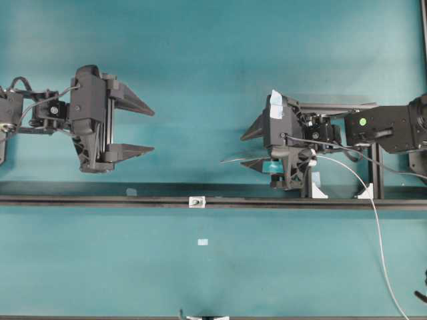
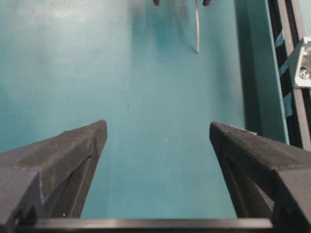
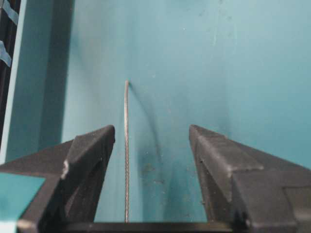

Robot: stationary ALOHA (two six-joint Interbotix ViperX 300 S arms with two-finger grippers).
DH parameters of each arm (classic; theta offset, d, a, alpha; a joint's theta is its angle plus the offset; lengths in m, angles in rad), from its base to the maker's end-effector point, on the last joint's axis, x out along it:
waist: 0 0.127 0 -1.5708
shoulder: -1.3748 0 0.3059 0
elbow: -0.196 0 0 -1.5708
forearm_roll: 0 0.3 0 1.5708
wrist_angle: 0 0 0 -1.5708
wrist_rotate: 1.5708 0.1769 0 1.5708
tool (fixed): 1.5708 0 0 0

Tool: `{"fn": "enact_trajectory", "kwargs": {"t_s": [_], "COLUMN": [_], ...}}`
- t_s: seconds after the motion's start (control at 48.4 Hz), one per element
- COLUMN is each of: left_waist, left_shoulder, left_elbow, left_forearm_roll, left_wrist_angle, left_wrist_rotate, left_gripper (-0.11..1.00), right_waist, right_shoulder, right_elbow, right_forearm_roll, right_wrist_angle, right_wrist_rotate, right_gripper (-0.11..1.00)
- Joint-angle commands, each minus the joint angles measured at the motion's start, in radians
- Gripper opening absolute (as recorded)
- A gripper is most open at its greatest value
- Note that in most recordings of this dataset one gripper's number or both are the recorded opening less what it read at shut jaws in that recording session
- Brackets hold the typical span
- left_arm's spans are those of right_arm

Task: Insert the wire through the hole in the metal fitting marked with a red label. (retake)
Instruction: 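Lower the right gripper onto the grey wire end and close it, then lift the wire with the right gripper and carry it left toward the fitting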

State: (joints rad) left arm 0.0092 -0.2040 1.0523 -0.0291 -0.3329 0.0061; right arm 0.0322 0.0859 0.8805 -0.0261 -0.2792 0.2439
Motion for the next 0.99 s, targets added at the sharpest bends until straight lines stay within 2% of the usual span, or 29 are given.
{"fn": "enact_trajectory", "kwargs": {"t_s": [0.0,0.083,0.269,0.331,0.723,0.971], "left_waist": [-0.002,-0.002,-0.002,-0.002,-0.002,-0.002], "left_shoulder": [-0.008,-0.008,-0.008,-0.008,-0.008,-0.023], "left_elbow": [-0.009,-0.009,-0.009,-0.009,-0.009,-0.015], "left_forearm_roll": [-0.002,-0.002,-0.002,-0.002,-0.002,-0.002], "left_wrist_angle": [-0.008,-0.008,-0.008,-0.008,-0.006,-0.005], "left_wrist_rotate": [-0.002,-0.002,-0.002,-0.002,-0.005,-0.002], "left_gripper": [0.72,0.72,0.72,0.72,0.72,0.72], "right_waist": [-0.005,-0.006,-0.008,-0.008,-0.006,-0.006], "right_shoulder": [-0.012,-0.012,-0.012,-0.012,-0.021,-0.129], "right_elbow": [-0.018,-0.017,-0.012,-0.011,-0.018,-0.018], "right_forearm_roll": [-0.002,0.000,-0.002,-0.002,-0.002,-0.003], "right_wrist_angle": [-0.009,-0.008,-0.003,-0.002,0.003,0.078], "right_wrist_rotate": [0.002,0.002,-0.003,-0.003,-0.003,-0.003], "right_gripper": [0.67,0.58,0.10,0.03,0.03,0.03]}}
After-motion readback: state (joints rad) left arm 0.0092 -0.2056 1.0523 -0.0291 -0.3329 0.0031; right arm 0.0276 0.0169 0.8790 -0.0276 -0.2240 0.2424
